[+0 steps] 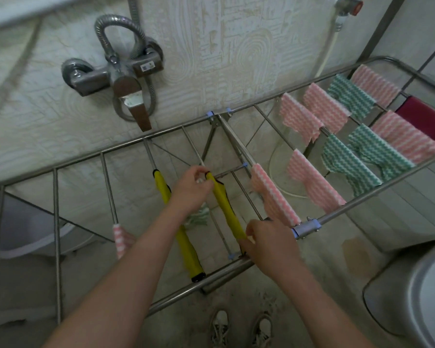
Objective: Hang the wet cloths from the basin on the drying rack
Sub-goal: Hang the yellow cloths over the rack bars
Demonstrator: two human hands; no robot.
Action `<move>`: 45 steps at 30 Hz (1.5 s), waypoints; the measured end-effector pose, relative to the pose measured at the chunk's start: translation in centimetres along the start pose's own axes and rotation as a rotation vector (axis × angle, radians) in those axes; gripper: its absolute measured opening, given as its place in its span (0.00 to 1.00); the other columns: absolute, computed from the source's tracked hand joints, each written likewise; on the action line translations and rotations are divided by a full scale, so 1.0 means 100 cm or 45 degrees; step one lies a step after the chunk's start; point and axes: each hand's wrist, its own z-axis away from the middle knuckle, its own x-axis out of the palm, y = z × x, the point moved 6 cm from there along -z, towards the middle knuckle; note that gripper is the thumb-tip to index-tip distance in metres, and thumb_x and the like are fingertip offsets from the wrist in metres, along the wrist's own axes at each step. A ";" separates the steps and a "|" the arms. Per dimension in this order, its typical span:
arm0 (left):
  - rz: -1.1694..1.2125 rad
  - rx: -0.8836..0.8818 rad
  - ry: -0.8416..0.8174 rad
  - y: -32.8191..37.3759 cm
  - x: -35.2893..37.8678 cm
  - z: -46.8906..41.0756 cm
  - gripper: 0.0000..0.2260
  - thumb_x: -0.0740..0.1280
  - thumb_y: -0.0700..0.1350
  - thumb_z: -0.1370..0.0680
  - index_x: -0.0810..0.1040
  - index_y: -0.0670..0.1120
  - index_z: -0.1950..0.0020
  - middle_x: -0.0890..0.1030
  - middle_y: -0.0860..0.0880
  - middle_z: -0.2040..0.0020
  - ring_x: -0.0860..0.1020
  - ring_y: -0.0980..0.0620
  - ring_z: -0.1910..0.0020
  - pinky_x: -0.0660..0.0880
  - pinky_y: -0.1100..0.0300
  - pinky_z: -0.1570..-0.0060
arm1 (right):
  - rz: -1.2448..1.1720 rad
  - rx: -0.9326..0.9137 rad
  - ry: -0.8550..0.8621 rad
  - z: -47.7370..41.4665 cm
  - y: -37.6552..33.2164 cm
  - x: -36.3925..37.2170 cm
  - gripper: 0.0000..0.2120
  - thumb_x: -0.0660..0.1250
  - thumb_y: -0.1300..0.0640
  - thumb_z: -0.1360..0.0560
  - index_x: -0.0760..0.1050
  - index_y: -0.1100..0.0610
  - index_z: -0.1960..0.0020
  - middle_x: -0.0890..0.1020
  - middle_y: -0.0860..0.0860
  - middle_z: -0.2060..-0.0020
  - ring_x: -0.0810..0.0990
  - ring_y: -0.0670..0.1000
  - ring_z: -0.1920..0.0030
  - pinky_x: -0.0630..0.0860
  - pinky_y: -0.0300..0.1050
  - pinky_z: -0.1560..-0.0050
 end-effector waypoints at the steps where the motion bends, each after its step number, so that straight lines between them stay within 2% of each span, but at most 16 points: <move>1: 0.255 -0.083 0.004 0.001 -0.008 0.007 0.09 0.64 0.46 0.23 0.77 0.52 0.44 0.77 0.49 0.48 0.76 0.49 0.50 0.73 0.58 0.58 | -0.110 -0.001 0.006 -0.003 0.000 -0.003 0.13 0.64 0.44 0.24 0.77 0.52 0.48 0.81 0.50 0.55 0.79 0.52 0.51 0.76 0.47 0.53; 4: 0.898 -0.261 -0.099 0.008 -0.022 0.038 0.11 0.61 0.36 0.24 0.79 0.49 0.49 0.79 0.48 0.57 0.77 0.53 0.63 0.74 0.61 0.67 | -0.795 0.050 -0.093 -0.010 -0.008 -0.018 0.16 0.66 0.46 0.24 0.75 0.50 0.39 0.80 0.48 0.47 0.78 0.47 0.45 0.75 0.43 0.47; 7: 1.192 -0.187 -0.180 0.020 -0.033 0.070 0.12 0.63 0.33 0.25 0.78 0.46 0.47 0.82 0.49 0.63 0.79 0.55 0.68 0.76 0.62 0.69 | -1.454 0.050 -0.414 -0.009 -0.037 -0.032 0.22 0.67 0.47 0.24 0.69 0.48 0.31 0.77 0.44 0.42 0.77 0.41 0.44 0.76 0.37 0.50; 9: 1.296 -0.116 -0.175 0.024 -0.038 0.085 0.11 0.67 0.34 0.28 0.78 0.44 0.48 0.83 0.49 0.63 0.80 0.54 0.66 0.77 0.61 0.67 | -1.619 -0.022 -0.553 -0.006 -0.054 -0.039 0.25 0.68 0.47 0.26 0.68 0.46 0.30 0.79 0.42 0.42 0.80 0.42 0.44 0.79 0.45 0.46; 11: 1.281 -0.044 -0.103 0.027 -0.044 0.098 0.09 0.70 0.36 0.33 0.79 0.43 0.55 0.83 0.48 0.64 0.80 0.52 0.65 0.78 0.61 0.67 | -1.580 -0.176 -0.565 -0.003 -0.071 -0.045 0.22 0.69 0.51 0.26 0.71 0.45 0.32 0.82 0.44 0.42 0.81 0.45 0.43 0.77 0.51 0.41; 15: 1.031 0.120 0.134 0.027 -0.064 0.123 0.06 0.74 0.40 0.38 0.83 0.47 0.63 0.84 0.48 0.63 0.81 0.51 0.61 0.78 0.61 0.60 | -1.615 -0.334 -0.452 0.005 -0.099 -0.059 0.12 0.68 0.60 0.25 0.80 0.53 0.42 0.86 0.50 0.51 0.84 0.48 0.50 0.81 0.46 0.49; 18: 0.902 0.202 0.271 0.023 -0.086 0.138 0.05 0.74 0.42 0.37 0.85 0.48 0.62 0.85 0.48 0.61 0.82 0.50 0.58 0.79 0.58 0.53 | -1.575 -0.402 -0.470 0.010 -0.113 -0.061 0.11 0.68 0.61 0.25 0.81 0.56 0.44 0.86 0.54 0.53 0.84 0.52 0.52 0.82 0.49 0.53; 21: 0.723 0.209 0.365 0.015 -0.106 0.154 0.08 0.74 0.38 0.34 0.84 0.46 0.56 0.85 0.49 0.60 0.83 0.53 0.58 0.79 0.61 0.54 | -1.436 -0.507 -0.426 0.014 -0.127 -0.064 0.07 0.67 0.61 0.24 0.82 0.56 0.49 0.86 0.55 0.56 0.85 0.53 0.55 0.83 0.47 0.59; 26: 0.534 0.030 0.199 -0.011 -0.126 0.168 0.16 0.77 0.44 0.40 0.83 0.51 0.54 0.82 0.46 0.59 0.80 0.54 0.61 0.78 0.60 0.57 | -1.277 -0.621 -0.322 0.016 -0.145 -0.067 0.07 0.65 0.61 0.22 0.81 0.54 0.54 0.84 0.55 0.60 0.84 0.51 0.62 0.82 0.43 0.65; 30: 0.441 -0.013 0.129 -0.030 -0.146 0.180 0.13 0.73 0.43 0.30 0.81 0.48 0.46 0.75 0.52 0.73 0.74 0.58 0.70 0.72 0.68 0.62 | -1.151 -0.702 -0.304 0.014 -0.165 -0.066 0.08 0.61 0.57 0.20 0.78 0.56 0.53 0.81 0.59 0.59 0.79 0.51 0.64 0.78 0.41 0.68; 31: 0.481 0.017 0.134 -0.032 -0.155 0.183 0.13 0.71 0.43 0.28 0.80 0.49 0.43 0.75 0.50 0.73 0.75 0.56 0.69 0.73 0.68 0.60 | -1.113 -0.736 -0.330 0.015 -0.175 -0.064 0.08 0.59 0.55 0.19 0.76 0.54 0.54 0.80 0.58 0.59 0.77 0.49 0.64 0.75 0.41 0.68; 34: 0.587 0.087 0.127 -0.038 -0.169 0.187 0.16 0.67 0.46 0.26 0.76 0.51 0.38 0.83 0.48 0.58 0.80 0.51 0.54 0.75 0.60 0.50 | -1.001 -0.849 -0.391 0.022 -0.202 -0.060 0.08 0.57 0.53 0.19 0.73 0.51 0.53 0.79 0.56 0.61 0.74 0.48 0.64 0.70 0.43 0.64; 38: 0.642 0.111 0.045 -0.051 -0.175 0.182 0.19 0.69 0.45 0.25 0.74 0.45 0.35 0.79 0.45 0.39 0.76 0.50 0.38 0.72 0.58 0.39 | -0.880 -1.025 -0.498 0.031 -0.241 -0.061 0.06 0.58 0.54 0.19 0.72 0.51 0.53 0.72 0.44 0.75 0.66 0.42 0.76 0.63 0.34 0.73; 40: 0.681 0.147 0.001 -0.057 -0.179 0.182 0.16 0.70 0.40 0.27 0.78 0.42 0.39 0.81 0.43 0.42 0.78 0.49 0.42 0.74 0.59 0.42 | -0.849 -1.077 -0.532 0.030 -0.258 -0.062 0.04 0.60 0.55 0.20 0.72 0.52 0.53 0.69 0.44 0.77 0.65 0.43 0.77 0.63 0.36 0.74; 43: 0.630 0.166 0.142 -0.063 -0.200 0.185 0.05 0.74 0.40 0.31 0.82 0.45 0.57 0.82 0.53 0.61 0.79 0.59 0.60 0.74 0.68 0.59 | -0.793 -1.073 -0.565 0.026 -0.272 -0.063 0.03 0.65 0.53 0.23 0.72 0.51 0.51 0.72 0.47 0.74 0.68 0.45 0.74 0.67 0.38 0.72; 45: 0.595 0.211 0.251 -0.066 -0.217 0.191 0.07 0.77 0.44 0.34 0.80 0.45 0.61 0.79 0.53 0.65 0.76 0.59 0.63 0.72 0.69 0.62 | -0.693 -1.093 -0.535 0.021 -0.277 -0.062 0.08 0.70 0.52 0.26 0.73 0.48 0.49 0.76 0.49 0.67 0.71 0.44 0.70 0.69 0.35 0.69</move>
